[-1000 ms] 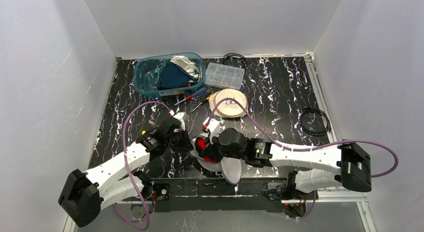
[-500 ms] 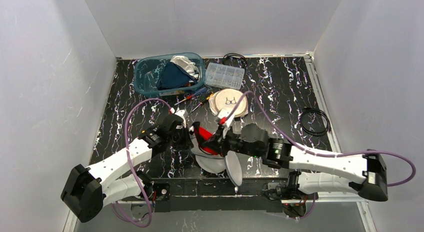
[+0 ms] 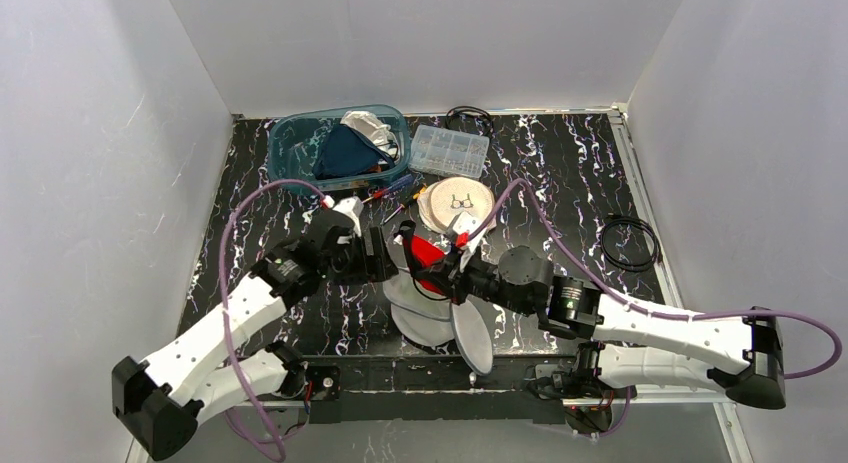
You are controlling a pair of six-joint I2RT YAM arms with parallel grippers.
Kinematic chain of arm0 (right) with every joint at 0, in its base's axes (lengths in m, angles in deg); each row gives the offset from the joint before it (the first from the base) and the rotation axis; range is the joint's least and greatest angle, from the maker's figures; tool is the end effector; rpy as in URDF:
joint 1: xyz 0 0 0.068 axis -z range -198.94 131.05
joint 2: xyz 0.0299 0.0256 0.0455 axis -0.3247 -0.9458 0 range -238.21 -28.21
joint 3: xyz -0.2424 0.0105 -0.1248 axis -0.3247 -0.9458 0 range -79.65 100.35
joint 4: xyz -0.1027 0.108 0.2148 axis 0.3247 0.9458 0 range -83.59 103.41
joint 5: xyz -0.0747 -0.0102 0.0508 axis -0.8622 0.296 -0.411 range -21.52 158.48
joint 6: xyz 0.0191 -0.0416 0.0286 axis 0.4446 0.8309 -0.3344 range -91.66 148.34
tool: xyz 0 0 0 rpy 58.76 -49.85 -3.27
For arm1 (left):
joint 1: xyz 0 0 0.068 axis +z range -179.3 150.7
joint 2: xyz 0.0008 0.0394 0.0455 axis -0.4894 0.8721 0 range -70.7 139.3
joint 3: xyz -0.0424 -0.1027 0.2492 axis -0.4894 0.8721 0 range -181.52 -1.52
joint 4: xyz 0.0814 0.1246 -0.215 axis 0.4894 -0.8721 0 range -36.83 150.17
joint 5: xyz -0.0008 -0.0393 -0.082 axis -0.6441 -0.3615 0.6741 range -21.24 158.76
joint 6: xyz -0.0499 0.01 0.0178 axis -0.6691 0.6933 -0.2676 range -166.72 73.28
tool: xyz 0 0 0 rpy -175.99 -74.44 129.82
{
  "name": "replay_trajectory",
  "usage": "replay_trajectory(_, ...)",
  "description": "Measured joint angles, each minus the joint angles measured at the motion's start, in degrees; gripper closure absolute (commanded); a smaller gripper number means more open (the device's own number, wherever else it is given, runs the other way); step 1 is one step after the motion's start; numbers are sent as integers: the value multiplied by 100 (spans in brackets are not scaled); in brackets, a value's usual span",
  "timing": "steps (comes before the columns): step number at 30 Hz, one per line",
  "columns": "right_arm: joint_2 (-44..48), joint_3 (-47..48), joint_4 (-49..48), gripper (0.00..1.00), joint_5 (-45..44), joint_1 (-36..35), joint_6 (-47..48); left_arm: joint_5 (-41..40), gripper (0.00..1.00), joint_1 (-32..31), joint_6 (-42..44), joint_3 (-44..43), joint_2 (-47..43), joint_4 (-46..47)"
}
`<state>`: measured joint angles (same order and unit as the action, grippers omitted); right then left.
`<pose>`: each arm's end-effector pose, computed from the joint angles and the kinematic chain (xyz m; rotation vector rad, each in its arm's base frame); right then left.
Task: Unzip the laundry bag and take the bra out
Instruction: Pick up the bra from the laundry bag.
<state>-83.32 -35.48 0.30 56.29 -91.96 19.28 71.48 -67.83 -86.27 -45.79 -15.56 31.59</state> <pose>0.0741 0.2171 0.3333 -0.7705 1.5544 0.9026 0.1599 -0.1293 0.2733 0.0054 2.3784 -0.7513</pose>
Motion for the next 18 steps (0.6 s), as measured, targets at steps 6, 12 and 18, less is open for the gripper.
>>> replay_trajectory(6,243,234,616,99,-129,4,446,-601,6,0,-195,-1139,-407,-1119)
replay_trajectory(12,332,507,1088,99,-142,4,960,-649,3,20,-809,-2168,-476,-1609)
replay_trajectory(18,286,660,1528,99,-127,4,1368,531,1,22,-1543,-2374,-229,-785)
